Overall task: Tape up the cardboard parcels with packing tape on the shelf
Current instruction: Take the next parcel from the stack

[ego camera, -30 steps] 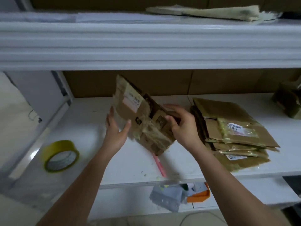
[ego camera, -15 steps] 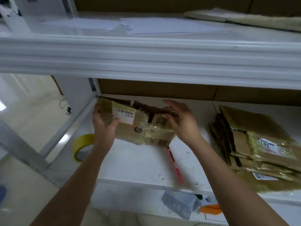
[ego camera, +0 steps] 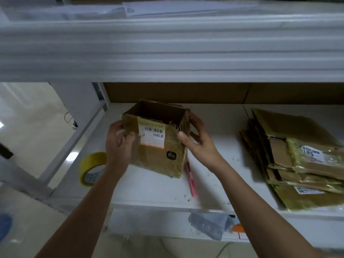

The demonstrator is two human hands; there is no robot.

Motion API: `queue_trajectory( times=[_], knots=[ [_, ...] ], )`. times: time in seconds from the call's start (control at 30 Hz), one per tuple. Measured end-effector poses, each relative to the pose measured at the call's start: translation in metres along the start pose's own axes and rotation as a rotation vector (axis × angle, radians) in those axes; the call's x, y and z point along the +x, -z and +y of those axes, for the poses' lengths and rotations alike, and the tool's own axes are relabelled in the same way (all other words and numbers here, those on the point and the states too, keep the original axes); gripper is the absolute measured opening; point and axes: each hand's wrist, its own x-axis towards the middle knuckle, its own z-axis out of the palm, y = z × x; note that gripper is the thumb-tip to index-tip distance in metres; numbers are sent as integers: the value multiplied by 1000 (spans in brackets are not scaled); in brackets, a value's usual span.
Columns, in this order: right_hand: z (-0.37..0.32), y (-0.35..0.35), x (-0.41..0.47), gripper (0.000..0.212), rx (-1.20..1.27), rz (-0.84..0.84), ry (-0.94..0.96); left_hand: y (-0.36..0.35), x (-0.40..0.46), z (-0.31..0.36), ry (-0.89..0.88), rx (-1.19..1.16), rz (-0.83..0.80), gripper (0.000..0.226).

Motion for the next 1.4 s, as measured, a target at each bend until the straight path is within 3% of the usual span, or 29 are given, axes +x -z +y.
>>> queue_trajectory(
  times=[0.1, 0.4, 0.5, 0.6, 0.67, 0.77, 0.9, 1.0, 1.4],
  knots=[
    [4, -13, -6, 76, 7, -33, 12, 9, 0, -1, -21, -69, -24, 29],
    [-12, -57, -13, 49, 70, 149, 80, 47, 29, -10, 2, -183, -115, 45],
    [-24, -81, -14, 49, 93, 185, 87, 67, 44, -12, -25, -216, -123, 43],
    [-18, -101, -20, 54, 79, 191, -4, 79, 51, -26, 10, -167, -236, 43],
    [-12, -106, -30, 45, 84, 216, -52, 81, 49, -37, 42, -142, -347, 44],
    [-16, -98, -45, 26, 117, 322, -59, 70, 41, -43, 34, -135, -497, 45],
    [-23, -63, -58, 27, 128, 506, -29, 42, 27, -27, 14, -167, -604, 41],
    [-28, -37, -64, 26, 47, 554, 22, 23, 23, -14, -53, -196, -610, 37],
    [-10, -13, -60, 34, 14, 402, 15, 0, 3, -13, -73, -199, -361, 33]
  ],
)
